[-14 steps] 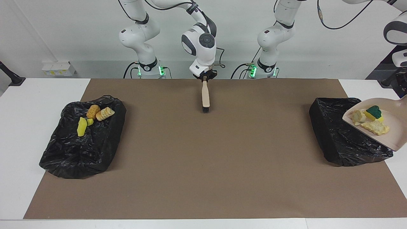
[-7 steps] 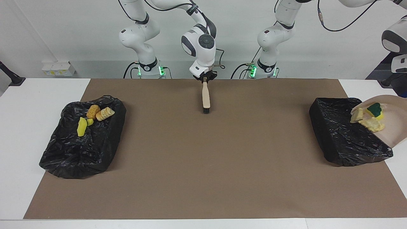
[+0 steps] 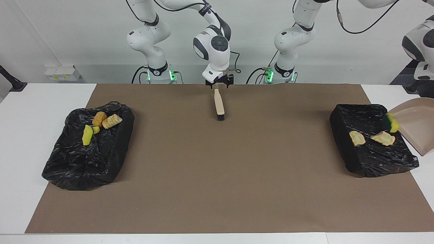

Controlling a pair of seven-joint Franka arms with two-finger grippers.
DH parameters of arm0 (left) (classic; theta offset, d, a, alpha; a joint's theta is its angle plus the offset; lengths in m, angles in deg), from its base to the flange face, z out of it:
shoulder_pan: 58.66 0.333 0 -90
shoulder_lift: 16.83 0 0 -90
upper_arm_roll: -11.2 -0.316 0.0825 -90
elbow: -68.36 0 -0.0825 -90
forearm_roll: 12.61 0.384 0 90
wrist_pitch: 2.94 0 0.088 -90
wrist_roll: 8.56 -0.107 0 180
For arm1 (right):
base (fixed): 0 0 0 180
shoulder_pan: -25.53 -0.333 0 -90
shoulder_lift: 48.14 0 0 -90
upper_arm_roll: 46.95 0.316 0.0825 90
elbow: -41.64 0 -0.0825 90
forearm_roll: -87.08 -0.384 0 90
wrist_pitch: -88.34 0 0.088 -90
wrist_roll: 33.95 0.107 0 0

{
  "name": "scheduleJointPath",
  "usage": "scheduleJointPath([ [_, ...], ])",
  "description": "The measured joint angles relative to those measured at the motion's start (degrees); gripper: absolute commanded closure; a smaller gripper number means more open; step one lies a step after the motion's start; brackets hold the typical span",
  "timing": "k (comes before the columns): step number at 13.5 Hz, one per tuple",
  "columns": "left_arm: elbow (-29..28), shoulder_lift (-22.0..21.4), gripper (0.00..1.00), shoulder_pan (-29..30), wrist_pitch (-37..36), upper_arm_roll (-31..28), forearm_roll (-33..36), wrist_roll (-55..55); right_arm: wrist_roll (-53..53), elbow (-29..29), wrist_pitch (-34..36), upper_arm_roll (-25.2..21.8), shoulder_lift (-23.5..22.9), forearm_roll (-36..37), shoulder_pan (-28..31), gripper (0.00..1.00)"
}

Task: Sweep and dump trash in bin

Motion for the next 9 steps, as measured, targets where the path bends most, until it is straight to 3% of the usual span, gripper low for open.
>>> scheduleJointPath([
  [6,-0.06,-1.97,1.00,-5.96,-4.50,0.48,0.13,1.36,-4.60,8.35,1.72,-0.63,-0.07,6.56,12.12,0.00],
  [9,-0.39,-2.87,1.00,-10.25,-12.64,0.74,-11.03,3.69,-7.72,13.57,6.13,-0.84,0.00,8.95,18.64,0.00],
])
